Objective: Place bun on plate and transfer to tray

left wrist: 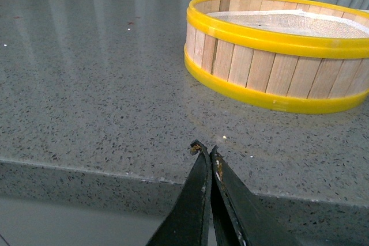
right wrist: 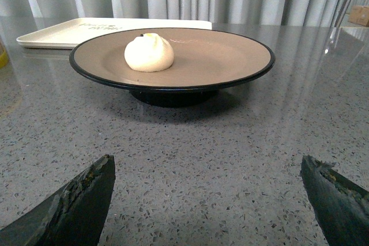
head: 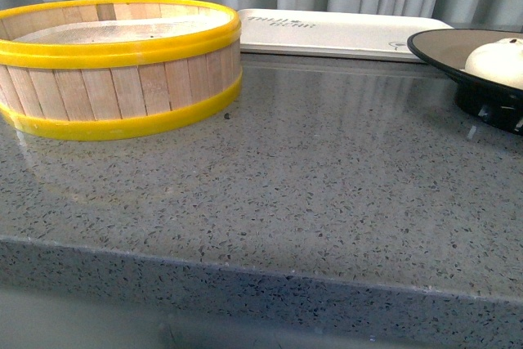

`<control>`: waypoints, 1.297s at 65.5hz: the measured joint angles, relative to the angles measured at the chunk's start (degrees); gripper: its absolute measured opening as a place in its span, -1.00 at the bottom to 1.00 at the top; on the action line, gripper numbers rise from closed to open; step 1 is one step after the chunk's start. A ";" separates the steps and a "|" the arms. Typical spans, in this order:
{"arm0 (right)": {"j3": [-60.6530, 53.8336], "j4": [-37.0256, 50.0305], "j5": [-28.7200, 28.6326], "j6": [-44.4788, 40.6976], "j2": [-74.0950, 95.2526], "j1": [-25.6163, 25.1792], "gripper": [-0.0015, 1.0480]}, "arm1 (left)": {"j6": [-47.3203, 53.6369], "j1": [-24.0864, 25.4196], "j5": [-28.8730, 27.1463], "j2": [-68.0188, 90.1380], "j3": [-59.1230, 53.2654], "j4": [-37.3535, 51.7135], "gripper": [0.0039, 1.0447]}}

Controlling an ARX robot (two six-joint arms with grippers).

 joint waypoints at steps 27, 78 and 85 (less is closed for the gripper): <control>0.00 0.00 0.00 0.00 0.00 0.00 0.84 | 0.00 0.00 0.00 -7.26 -0.39 -4.96 -0.93; 0.00 0.00 0.00 0.00 0.00 0.00 0.84 | -0.02 0.00 0.00 -21.16 -0.37 -19.26 -0.01; 0.00 0.00 0.00 0.00 0.00 0.00 0.84 | -0.02 0.00 0.02 -21.16 -0.37 -19.26 0.28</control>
